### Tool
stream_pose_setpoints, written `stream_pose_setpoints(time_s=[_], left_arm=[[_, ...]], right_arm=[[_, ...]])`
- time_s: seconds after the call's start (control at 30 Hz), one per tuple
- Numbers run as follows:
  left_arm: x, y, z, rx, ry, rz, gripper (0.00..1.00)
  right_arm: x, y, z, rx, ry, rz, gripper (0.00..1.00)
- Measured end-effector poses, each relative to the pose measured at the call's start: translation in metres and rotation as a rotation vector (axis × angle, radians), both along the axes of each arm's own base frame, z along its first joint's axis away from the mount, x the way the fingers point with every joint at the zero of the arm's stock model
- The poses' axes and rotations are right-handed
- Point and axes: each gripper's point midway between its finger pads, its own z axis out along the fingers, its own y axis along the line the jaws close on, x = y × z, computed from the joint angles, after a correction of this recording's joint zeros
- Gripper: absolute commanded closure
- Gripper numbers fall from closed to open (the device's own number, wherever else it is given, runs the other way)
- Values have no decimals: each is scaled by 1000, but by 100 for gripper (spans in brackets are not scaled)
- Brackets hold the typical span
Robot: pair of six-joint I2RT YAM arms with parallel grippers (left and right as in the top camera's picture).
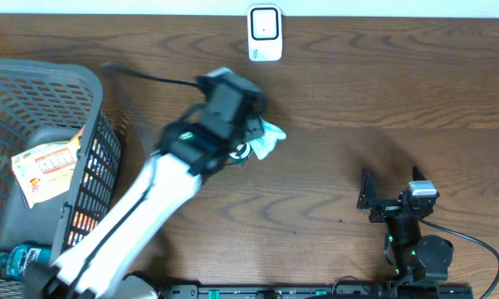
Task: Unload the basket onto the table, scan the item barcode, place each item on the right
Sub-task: 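Carry the pouch to the scanner and set it beside the box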
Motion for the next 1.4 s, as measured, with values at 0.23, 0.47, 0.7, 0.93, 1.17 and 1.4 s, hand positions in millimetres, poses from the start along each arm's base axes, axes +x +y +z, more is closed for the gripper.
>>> stream_pose_setpoints(time_s=[0.23,0.47,0.7,0.93,1.17,1.4], left_arm=[[6,-32,-113,198,167,-55,59],[-11,-58,-181,279,261,-137,2],[-14,-64,-147,260,223,-191,33],[5,-83,-99,136,93,-170,78],[1,-80,-151,162,203,-94,91],[-4,-81,-193,154,297,-23,91]], right_arm=[[0,0,0,0,0,0,1],[0,0,0,0,0,0,1],[0,0,0,0,0,0,1],[0,0,0,0,0,0,1],[0,0,0,0,0,0,1],[0,0,0,0,0,0,1]])
